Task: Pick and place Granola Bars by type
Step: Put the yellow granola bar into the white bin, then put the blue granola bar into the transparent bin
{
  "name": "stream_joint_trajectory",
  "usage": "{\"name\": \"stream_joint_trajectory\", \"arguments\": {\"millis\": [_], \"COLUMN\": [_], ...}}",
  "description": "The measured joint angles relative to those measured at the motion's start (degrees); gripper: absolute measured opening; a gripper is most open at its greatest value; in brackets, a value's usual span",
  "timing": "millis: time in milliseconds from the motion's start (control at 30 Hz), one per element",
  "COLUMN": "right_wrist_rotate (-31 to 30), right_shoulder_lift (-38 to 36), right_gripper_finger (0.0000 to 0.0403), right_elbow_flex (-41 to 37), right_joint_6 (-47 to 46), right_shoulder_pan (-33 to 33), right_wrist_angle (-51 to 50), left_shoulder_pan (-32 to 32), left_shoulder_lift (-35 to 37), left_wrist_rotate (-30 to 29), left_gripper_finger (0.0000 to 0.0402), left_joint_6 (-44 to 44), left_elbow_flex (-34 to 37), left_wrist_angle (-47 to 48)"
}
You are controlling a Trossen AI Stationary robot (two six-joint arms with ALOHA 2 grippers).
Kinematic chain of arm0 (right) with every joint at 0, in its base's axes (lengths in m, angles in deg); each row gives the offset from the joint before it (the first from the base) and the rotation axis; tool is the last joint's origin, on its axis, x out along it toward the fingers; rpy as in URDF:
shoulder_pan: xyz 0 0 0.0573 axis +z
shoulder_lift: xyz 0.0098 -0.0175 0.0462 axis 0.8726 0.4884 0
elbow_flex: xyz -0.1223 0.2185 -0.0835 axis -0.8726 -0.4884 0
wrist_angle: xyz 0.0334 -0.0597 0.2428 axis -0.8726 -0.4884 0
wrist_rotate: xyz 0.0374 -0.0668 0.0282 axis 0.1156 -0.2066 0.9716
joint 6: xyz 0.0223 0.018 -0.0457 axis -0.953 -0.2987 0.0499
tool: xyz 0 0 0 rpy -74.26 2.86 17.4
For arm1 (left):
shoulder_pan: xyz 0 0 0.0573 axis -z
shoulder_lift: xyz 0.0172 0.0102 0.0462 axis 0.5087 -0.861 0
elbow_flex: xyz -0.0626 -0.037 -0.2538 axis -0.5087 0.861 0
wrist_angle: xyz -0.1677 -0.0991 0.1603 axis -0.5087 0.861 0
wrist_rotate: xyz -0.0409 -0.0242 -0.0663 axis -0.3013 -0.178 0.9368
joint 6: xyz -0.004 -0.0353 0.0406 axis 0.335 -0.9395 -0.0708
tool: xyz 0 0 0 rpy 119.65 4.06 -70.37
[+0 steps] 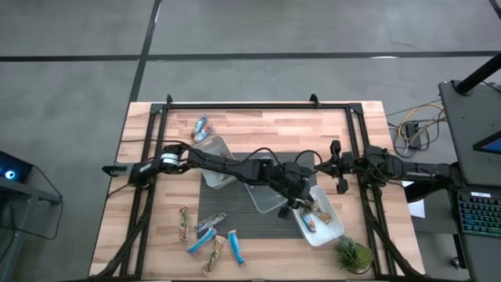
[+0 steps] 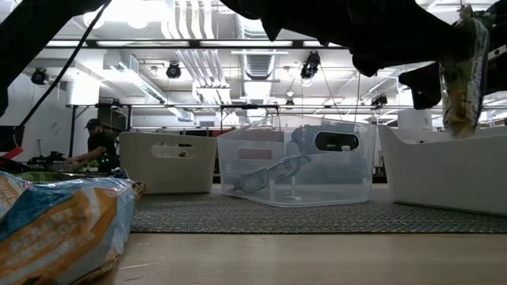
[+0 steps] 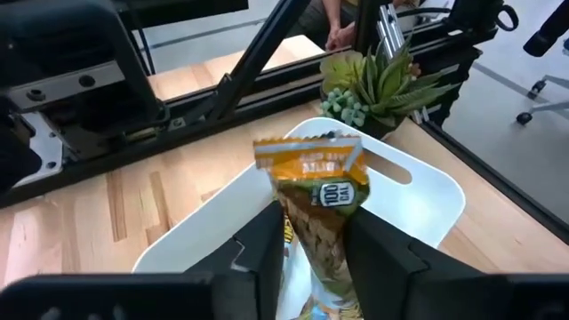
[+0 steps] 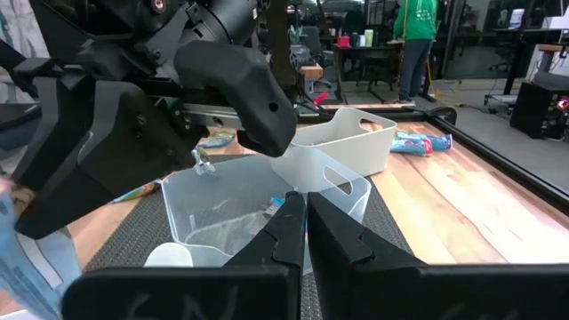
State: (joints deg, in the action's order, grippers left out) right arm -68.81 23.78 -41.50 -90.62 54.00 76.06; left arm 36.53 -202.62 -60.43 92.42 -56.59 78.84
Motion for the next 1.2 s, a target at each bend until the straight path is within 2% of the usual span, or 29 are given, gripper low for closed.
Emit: {"name": "stream_joint_trajectory", "arguments": {"millis": [1200], "right_wrist_rotate": [-0.01], "right_shoulder_lift": [0.0], "right_gripper_finger": [0.0008], "right_elbow_flex": [0.0], "right_joint_6": [0.0], "right_shoulder_pan": [-0.02], "right_wrist_angle": [-0.02], "left_shoulder_pan": [-0.04], "left_shoulder_lift": [0.22], "left_wrist_rotate": [-0.67], "left_gripper_finger": [0.0105], "left_joint_6": [1.01], "left_elbow_flex": [0.0], "left_wrist_angle": [4.46]}}
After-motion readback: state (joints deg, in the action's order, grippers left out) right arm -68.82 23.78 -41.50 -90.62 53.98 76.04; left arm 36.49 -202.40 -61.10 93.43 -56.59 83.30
